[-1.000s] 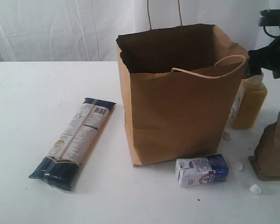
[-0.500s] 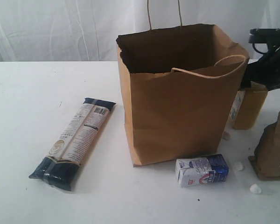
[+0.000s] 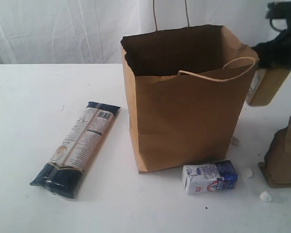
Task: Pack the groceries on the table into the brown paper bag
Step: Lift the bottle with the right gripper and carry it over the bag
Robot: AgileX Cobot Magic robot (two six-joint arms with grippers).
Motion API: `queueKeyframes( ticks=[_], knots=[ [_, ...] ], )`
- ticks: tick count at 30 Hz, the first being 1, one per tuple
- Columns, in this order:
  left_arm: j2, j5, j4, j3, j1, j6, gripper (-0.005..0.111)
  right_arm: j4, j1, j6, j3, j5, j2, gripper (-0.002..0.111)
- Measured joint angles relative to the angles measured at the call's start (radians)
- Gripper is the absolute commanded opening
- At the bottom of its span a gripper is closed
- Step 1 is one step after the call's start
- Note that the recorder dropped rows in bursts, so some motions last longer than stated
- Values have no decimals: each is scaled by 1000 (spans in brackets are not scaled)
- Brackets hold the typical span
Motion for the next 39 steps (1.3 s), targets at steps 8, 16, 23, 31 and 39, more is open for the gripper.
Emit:
queueKeyframes(
  ticks=[8, 16, 23, 31, 39],
  knots=[
    [0, 0, 0, 0, 0, 0, 0, 2, 5, -14, 0, -4, -389, 0],
    [0, 0, 0, 0, 0, 0, 0, 25, 142, -41, 0, 43, -547, 0],
    [0, 0, 0, 0, 0, 0, 0, 75, 306, -101, 0, 76, -536, 0],
    [0, 0, 0, 0, 0, 0, 0, 138, 398, -463, 0, 133, -437, 0],
    [0, 0, 0, 0, 0, 0, 0, 222, 398, -939, -28, 176, -310, 0]
  ],
)
